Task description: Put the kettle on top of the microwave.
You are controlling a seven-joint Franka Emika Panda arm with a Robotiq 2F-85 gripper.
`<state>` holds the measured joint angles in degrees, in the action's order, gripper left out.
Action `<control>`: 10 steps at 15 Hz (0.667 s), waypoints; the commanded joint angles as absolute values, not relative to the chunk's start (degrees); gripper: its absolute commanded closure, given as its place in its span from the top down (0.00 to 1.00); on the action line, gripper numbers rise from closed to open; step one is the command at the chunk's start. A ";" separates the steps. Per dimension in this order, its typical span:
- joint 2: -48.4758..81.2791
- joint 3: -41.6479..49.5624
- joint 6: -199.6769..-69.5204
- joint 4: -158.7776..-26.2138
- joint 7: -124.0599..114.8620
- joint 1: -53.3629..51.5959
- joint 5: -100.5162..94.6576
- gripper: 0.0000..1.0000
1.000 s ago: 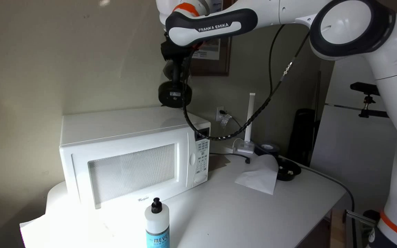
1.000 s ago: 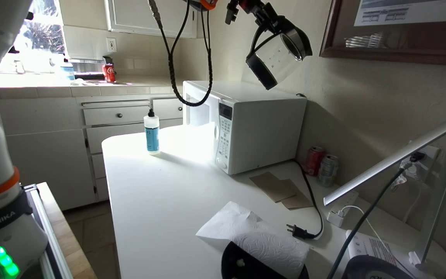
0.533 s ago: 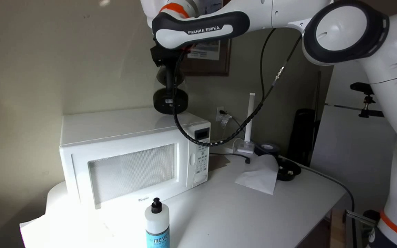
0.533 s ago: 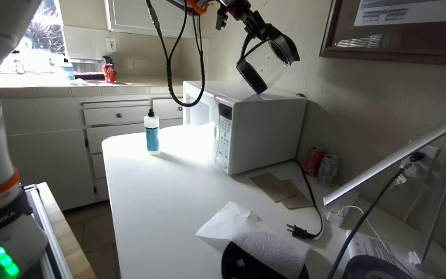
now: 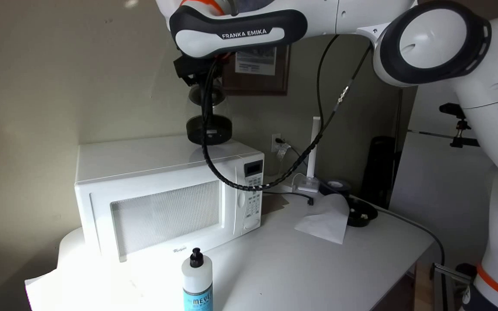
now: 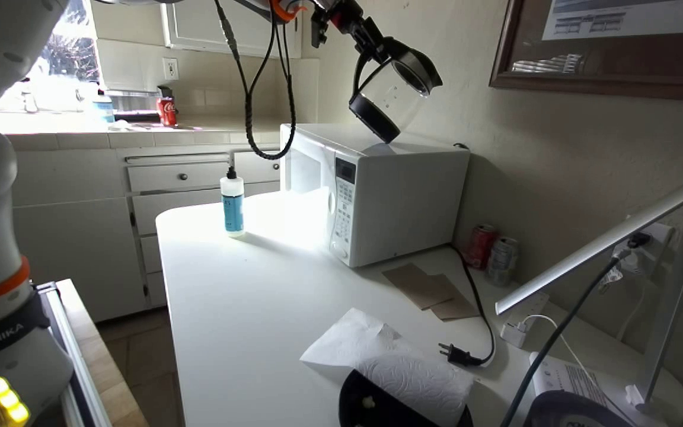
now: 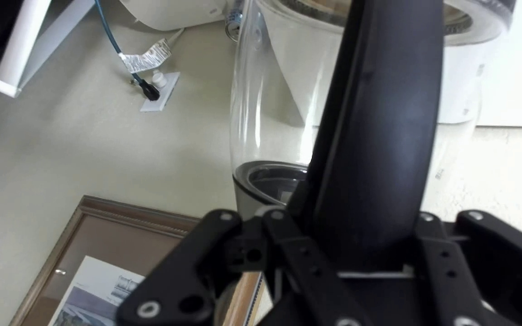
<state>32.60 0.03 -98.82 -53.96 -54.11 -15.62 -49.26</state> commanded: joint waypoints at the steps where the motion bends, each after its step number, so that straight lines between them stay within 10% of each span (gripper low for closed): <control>1: 35.61 1.11 -91.33 -49.77 -58.53 -18.93 -50.71 0.06; 10: 40.66 0.09 -85.32 -45.29 -59.21 -20.24 -47.75 0.06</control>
<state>37.40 0.30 -87.74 -49.56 -59.51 -20.49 -49.47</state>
